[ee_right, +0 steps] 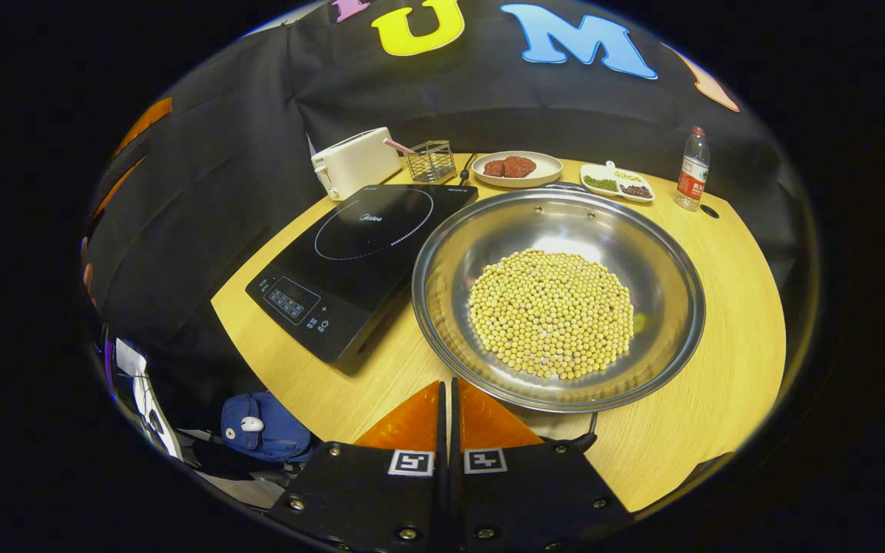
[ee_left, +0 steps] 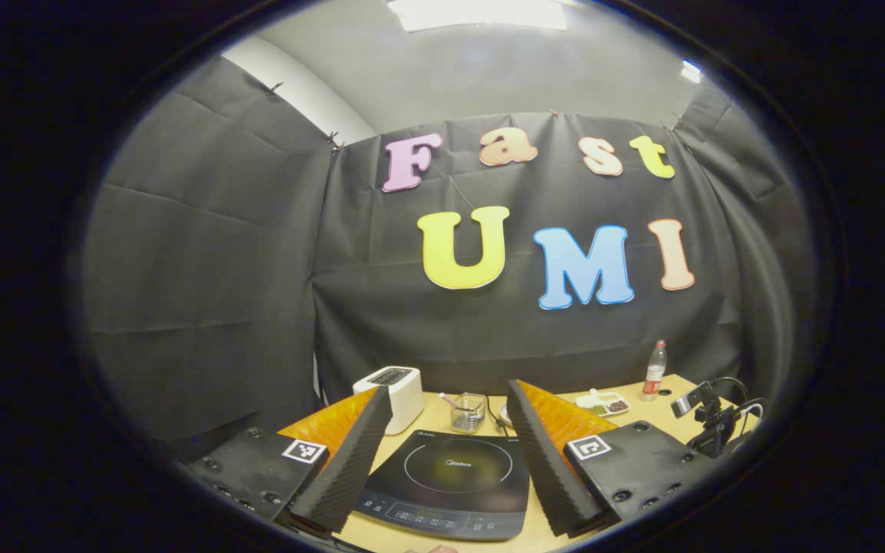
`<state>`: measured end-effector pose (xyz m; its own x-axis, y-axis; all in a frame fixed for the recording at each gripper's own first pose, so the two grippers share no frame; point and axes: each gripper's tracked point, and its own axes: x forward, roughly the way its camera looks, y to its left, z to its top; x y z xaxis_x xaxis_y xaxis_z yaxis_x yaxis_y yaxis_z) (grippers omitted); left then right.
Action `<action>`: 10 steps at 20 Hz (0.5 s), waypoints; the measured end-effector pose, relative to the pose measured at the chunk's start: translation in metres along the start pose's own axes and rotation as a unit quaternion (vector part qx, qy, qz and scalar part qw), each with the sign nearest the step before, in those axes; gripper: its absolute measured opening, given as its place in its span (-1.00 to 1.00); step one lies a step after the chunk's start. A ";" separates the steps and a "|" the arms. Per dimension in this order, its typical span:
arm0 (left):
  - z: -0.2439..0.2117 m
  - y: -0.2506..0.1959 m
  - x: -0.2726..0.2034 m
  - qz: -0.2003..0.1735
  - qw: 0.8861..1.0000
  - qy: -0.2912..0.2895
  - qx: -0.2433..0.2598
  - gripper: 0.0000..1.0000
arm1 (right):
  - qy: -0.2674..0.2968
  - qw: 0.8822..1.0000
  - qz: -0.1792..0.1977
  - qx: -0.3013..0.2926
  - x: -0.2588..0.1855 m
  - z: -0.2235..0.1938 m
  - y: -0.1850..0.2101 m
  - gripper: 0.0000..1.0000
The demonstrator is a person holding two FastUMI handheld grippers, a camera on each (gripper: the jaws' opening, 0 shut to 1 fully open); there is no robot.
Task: First push the handle of the pot to place it horizontally, then grasp the pot with both hands and set it on the induction cooktop.
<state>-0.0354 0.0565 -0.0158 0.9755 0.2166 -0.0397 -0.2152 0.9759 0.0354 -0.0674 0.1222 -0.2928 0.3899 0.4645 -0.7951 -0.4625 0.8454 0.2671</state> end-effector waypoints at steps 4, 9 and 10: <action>0.001 -0.014 0.004 -0.011 1.000 -0.002 0.004 1.00 | 0.035 0.999 -0.016 0.023 -0.002 -0.026 -0.019 -0.99; -0.004 -0.030 0.008 -0.023 1.000 0.003 0.001 0.97 | 0.038 0.997 -0.036 0.056 -0.013 -0.035 -0.045 -0.99; -0.003 -0.032 0.009 -0.025 1.000 0.003 0.001 1.00 | 0.037 0.997 -0.042 0.057 -0.014 -0.035 -0.052 -0.99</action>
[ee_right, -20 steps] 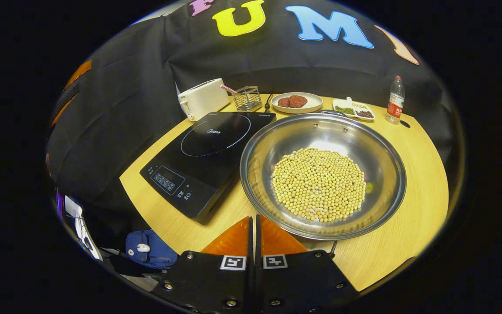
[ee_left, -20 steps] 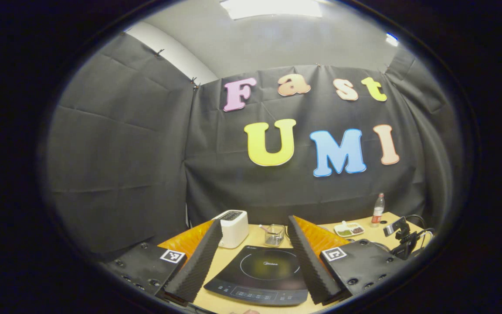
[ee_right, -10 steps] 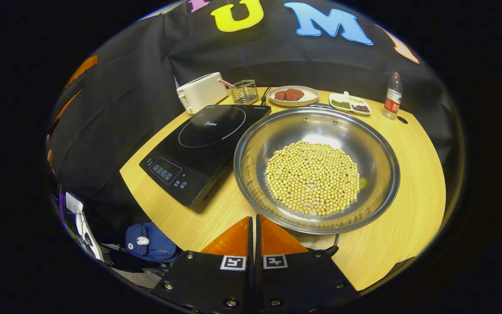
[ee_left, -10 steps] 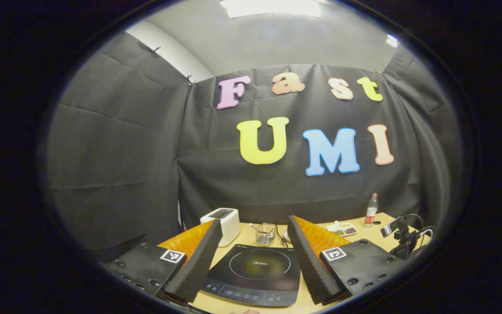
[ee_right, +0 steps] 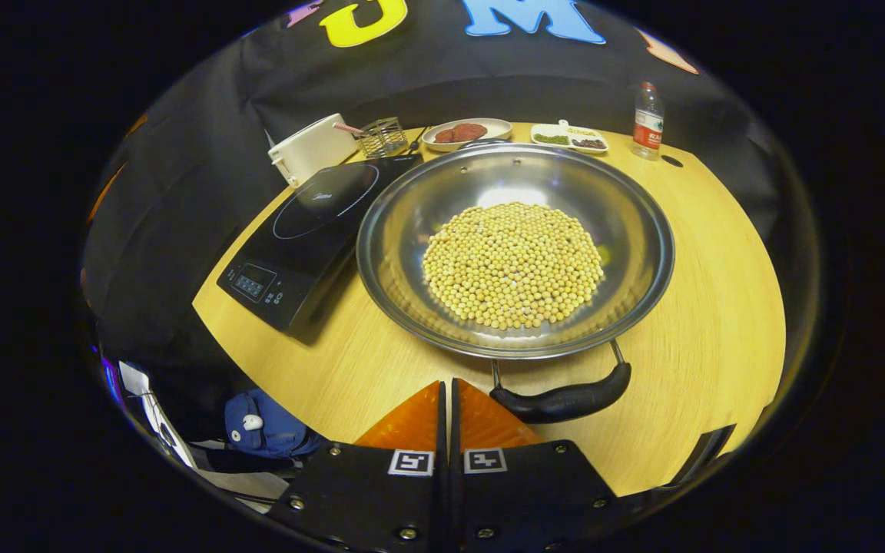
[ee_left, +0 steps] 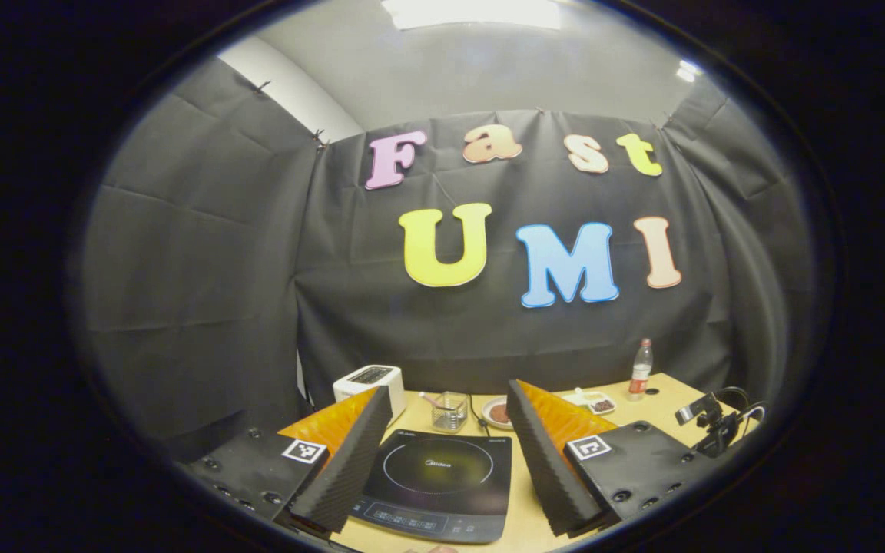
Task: First push the handle of the pot to place it horizontally, then grasp the pot with both hands and set it on the induction cooktop.
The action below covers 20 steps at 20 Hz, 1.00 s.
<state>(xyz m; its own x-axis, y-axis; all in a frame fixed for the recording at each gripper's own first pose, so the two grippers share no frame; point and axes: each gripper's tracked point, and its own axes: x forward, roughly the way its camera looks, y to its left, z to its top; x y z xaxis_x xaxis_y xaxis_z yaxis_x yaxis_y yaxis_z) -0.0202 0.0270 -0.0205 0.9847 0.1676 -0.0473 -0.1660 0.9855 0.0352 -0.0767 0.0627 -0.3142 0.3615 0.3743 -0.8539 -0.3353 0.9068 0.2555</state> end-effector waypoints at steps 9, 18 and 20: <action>0.002 -0.025 0.005 -0.009 1.000 -0.003 -0.001 0.96 | -0.006 0.999 -0.037 0.015 -0.008 0.008 -0.050 -1.00; 0.010 -0.063 0.000 -0.008 1.000 -0.011 0.005 1.00 | -0.006 0.997 -0.075 0.022 -0.018 0.010 -0.113 -0.99; 0.013 -0.073 -0.002 -0.007 1.000 -0.014 0.004 1.00 | -0.002 0.996 -0.090 0.023 -0.020 0.008 -0.133 -0.99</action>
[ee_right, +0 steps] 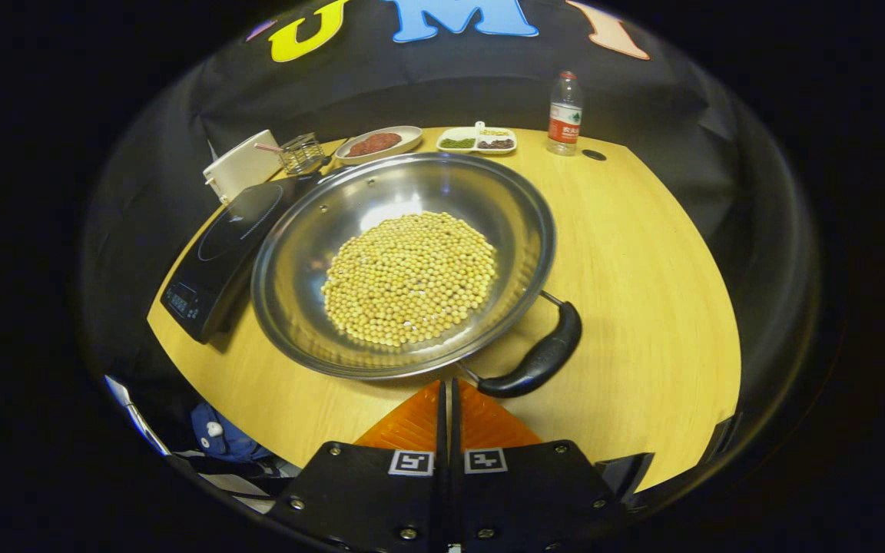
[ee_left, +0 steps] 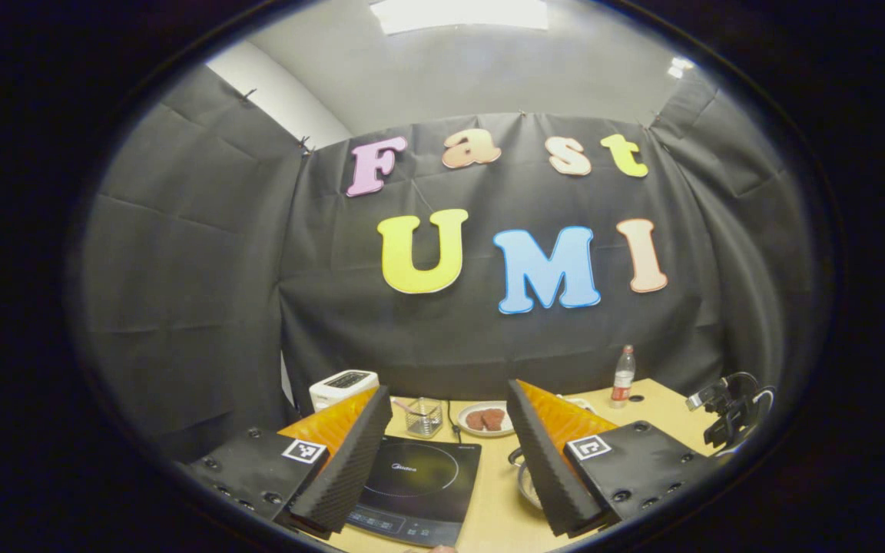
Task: First push the handle of the pot to place it horizontally, then grasp the pot with both hands and set it on the induction cooktop.
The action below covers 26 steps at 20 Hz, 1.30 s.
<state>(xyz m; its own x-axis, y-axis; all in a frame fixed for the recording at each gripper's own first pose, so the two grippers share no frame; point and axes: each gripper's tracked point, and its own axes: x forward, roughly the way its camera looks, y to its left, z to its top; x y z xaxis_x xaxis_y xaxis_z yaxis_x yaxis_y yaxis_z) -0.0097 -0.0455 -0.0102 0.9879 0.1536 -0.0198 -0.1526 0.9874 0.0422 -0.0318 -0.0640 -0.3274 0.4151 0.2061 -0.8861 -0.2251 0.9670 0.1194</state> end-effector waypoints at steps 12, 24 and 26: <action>-0.010 -0.020 -0.011 0.008 1.000 0.009 -0.002 0.97 | 0.002 0.999 -0.029 -0.028 0.021 0.023 -0.042 -0.99; -0.032 0.010 0.029 0.009 1.000 0.028 -0.004 0.89 | -0.003 0.992 -0.081 -0.092 0.048 0.065 -0.060 -0.99; -0.036 0.015 0.035 0.010 0.999 0.033 -0.004 0.96 | -0.007 0.993 -0.075 -0.090 0.052 0.072 -0.052 -0.99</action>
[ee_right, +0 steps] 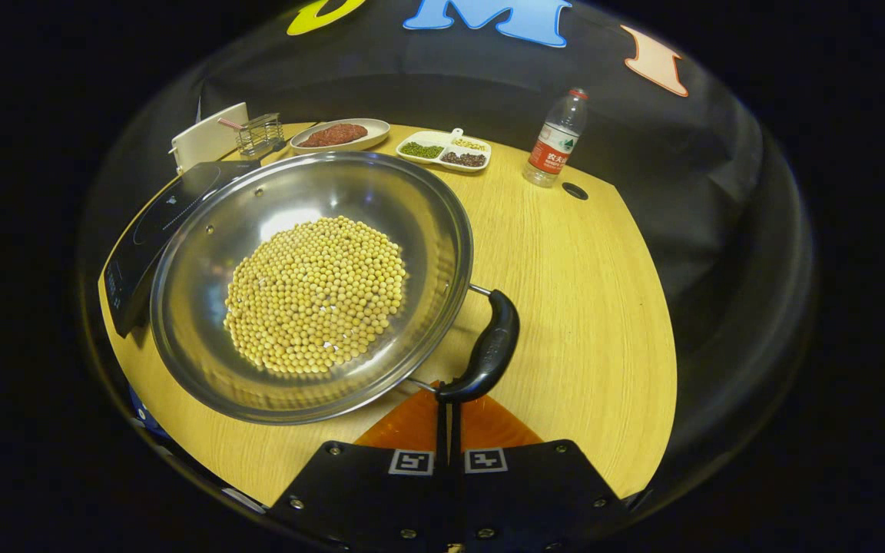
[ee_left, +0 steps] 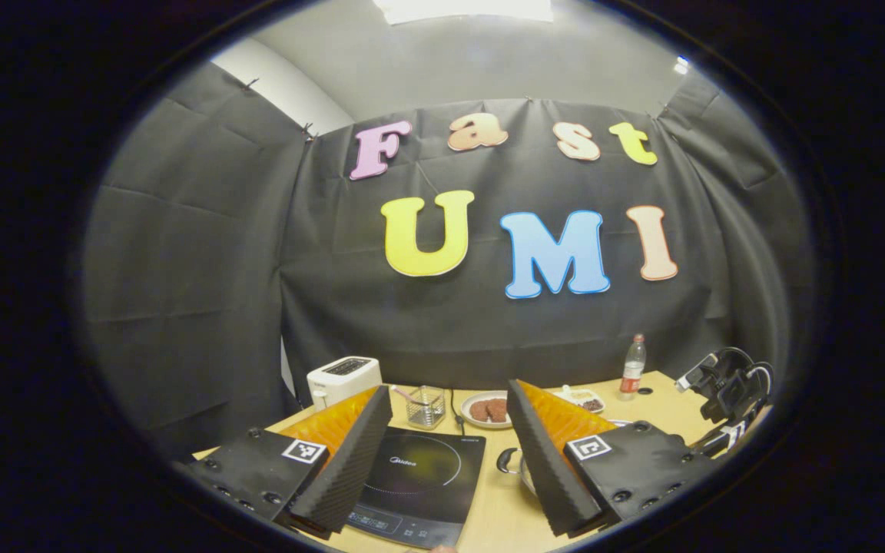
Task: First push the handle of the pot to place it horizontally, then grasp the pot with both hands and set it on the induction cooktop.
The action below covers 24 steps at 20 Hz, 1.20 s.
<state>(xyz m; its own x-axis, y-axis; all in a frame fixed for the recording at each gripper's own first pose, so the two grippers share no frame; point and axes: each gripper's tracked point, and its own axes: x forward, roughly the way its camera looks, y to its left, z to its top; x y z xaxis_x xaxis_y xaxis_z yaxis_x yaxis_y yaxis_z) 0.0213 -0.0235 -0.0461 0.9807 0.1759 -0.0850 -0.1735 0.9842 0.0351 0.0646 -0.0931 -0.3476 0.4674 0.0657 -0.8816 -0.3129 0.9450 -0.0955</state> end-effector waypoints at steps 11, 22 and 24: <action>-0.034 0.003 0.040 -0.017 0.999 0.033 -0.011 1.00 | -0.037 0.997 -0.031 0.059 -0.018 0.012 -0.021 -0.27; -0.107 -0.054 0.124 -0.097 0.987 0.123 -0.018 1.00 | -0.123 0.976 -0.030 0.178 -0.062 0.037 -0.025 0.99; -0.131 -0.068 0.135 -0.115 0.981 0.157 -0.022 0.99 | -0.126 0.974 -0.029 0.186 -0.060 0.042 -0.023 0.99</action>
<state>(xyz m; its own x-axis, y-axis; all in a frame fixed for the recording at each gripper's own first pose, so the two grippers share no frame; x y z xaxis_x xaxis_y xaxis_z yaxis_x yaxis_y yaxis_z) 0.1535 -0.0645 -0.1902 0.9199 -0.0602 -0.3876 0.0382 0.9972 -0.0641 0.0789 -0.1057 -0.2734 0.6780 0.0409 -0.7340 0.0198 0.9971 0.0739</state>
